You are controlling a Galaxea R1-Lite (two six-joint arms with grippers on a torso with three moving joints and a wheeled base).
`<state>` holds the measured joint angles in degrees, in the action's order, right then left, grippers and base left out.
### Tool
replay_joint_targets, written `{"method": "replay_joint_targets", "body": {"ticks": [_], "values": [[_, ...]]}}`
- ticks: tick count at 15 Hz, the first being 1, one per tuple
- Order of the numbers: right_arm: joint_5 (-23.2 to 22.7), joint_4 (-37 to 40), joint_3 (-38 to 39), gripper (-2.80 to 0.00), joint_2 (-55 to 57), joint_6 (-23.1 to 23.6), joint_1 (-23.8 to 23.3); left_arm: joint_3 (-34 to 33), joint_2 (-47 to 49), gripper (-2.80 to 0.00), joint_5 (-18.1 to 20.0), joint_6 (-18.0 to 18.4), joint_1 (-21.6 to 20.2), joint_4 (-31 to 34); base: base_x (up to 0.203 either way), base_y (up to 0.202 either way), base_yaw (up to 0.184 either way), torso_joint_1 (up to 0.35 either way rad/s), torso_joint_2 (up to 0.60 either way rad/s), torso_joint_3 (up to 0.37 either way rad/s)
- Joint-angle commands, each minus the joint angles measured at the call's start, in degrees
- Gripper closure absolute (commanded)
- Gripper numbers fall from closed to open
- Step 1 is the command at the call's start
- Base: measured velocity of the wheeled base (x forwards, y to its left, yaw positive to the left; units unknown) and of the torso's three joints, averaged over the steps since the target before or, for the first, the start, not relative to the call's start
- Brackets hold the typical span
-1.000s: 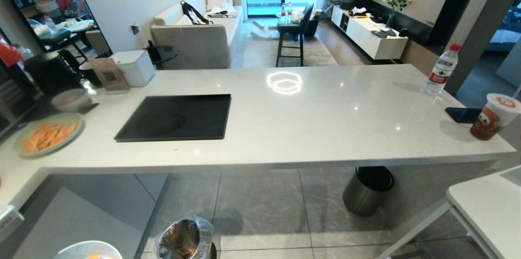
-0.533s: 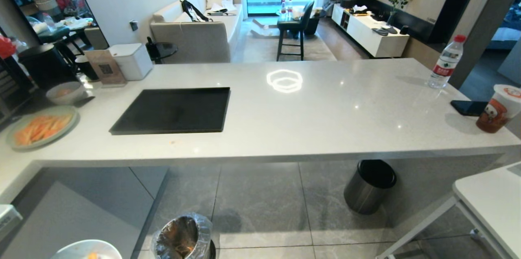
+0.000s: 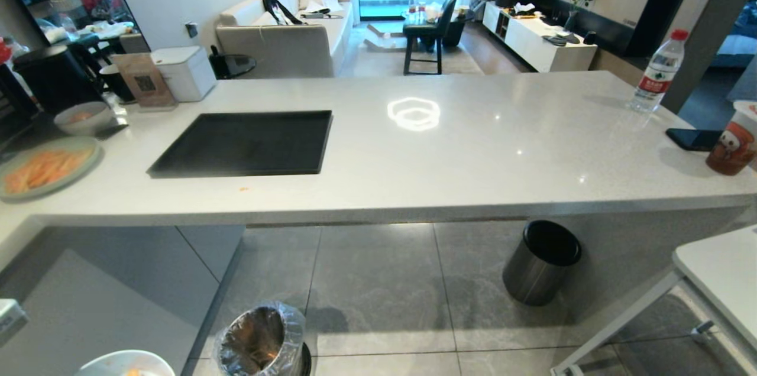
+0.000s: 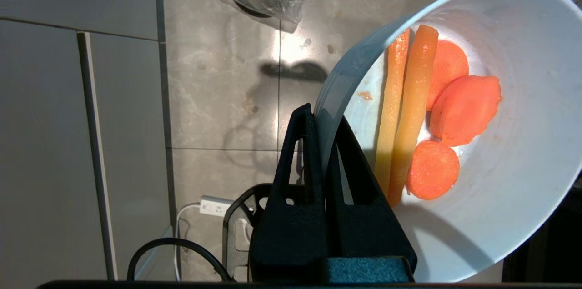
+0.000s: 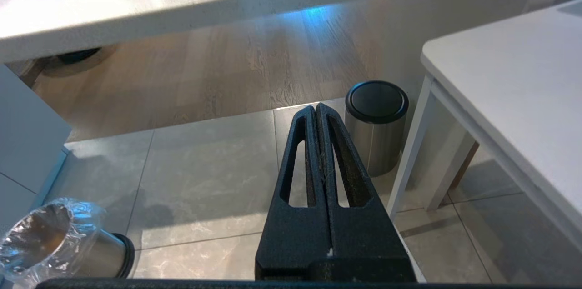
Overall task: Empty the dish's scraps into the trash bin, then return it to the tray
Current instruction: Move the bowl over the trash can
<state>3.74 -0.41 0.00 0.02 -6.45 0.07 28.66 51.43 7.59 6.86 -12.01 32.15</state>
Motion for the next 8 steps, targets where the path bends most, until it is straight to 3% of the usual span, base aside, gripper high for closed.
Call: {"method": "replay_joint_targets", "body": {"ticks": [1,8], "values": [[0.04,-0.02,0.0,0.0,0.06,-0.06,0.01,-0.09,-0.63,0.0,0.05,0.08,-0.03,0.94,0.0,0.0,0.0,-0.188,0.55,0.339],[0.04,-0.02,0.0,0.0,0.06,-0.06,0.01,0.08,-0.98,0.0,-0.21,0.08,-0.03,1.95,0.0,0.0,0.0,-0.165,0.53,0.365]]}}
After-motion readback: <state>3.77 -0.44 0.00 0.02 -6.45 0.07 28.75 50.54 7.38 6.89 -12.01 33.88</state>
